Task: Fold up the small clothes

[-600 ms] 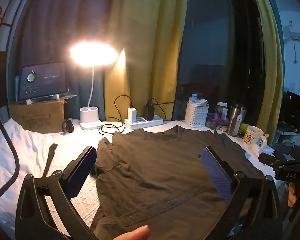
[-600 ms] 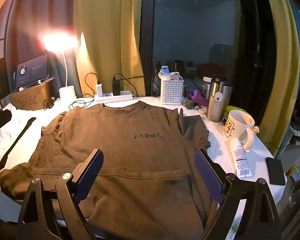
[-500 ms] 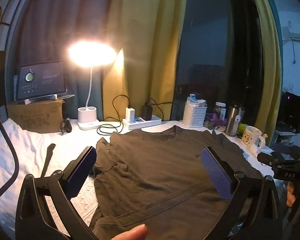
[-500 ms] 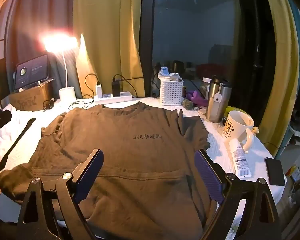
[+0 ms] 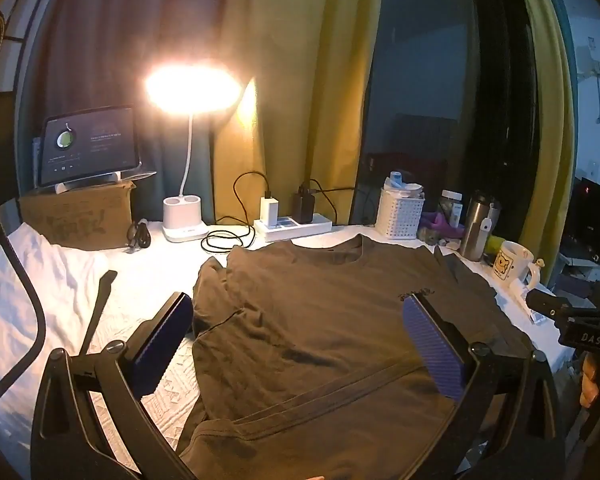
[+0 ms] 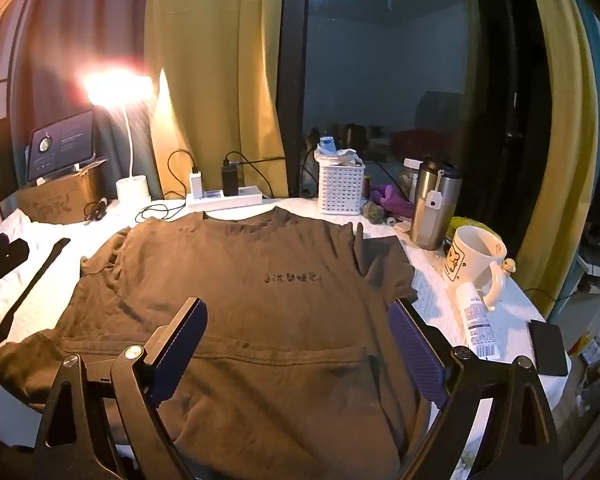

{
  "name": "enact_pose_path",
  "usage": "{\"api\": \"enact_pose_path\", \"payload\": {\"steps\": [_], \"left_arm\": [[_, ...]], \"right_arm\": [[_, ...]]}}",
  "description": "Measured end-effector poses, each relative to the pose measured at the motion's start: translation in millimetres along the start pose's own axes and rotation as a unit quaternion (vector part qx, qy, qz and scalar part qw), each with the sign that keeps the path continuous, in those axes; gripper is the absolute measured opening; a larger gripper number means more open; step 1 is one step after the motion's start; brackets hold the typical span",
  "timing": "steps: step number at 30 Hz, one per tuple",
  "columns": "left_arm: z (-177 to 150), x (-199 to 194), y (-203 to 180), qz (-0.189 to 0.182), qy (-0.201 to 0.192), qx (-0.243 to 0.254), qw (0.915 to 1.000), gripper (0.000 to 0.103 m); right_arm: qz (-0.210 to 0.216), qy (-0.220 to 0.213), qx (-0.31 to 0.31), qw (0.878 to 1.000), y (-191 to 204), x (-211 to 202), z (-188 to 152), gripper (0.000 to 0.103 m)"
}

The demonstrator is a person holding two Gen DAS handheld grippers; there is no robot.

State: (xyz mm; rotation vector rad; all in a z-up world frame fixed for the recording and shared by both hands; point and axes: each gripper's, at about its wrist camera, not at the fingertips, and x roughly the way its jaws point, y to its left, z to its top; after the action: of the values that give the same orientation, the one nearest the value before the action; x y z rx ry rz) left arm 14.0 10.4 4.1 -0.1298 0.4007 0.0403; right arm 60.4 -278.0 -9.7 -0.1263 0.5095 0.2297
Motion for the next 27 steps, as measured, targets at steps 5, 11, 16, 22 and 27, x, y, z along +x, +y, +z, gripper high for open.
{"api": "enact_pose_path", "payload": {"steps": [5, 11, 16, 22, 27], "left_arm": [[-5.5, -0.5, -3.4, 0.0, 0.0, -0.001, 1.0, 0.103], [-4.7, -2.8, -0.2, 0.002, -0.005, -0.007, 1.0, 0.103], [-4.6, -4.2, 3.3, 0.005, -0.006, -0.014, 0.9999, 0.103], [-4.5, -6.3, 6.6, 0.007, -0.008, -0.016, 0.9998, 0.103], [-4.3, -5.9, 8.2, 0.008, -0.007, -0.016, 0.9998, 0.103]], "right_arm": [[0.0, -0.003, 0.0, 1.0, 0.0, -1.1, -1.4, 0.093], [0.001, -0.003, -0.001, 1.0, 0.4, 0.2, 0.2, 0.093], [0.001, -0.003, -0.001, 1.0, 1.1, 0.1, 0.2, 0.093], [0.001, -0.002, -0.002, 1.0, 2.6, 2.7, 0.7, 0.093], [0.001, -0.002, -0.004, 1.0, 4.9, 3.1, 0.4, 0.093]]}}
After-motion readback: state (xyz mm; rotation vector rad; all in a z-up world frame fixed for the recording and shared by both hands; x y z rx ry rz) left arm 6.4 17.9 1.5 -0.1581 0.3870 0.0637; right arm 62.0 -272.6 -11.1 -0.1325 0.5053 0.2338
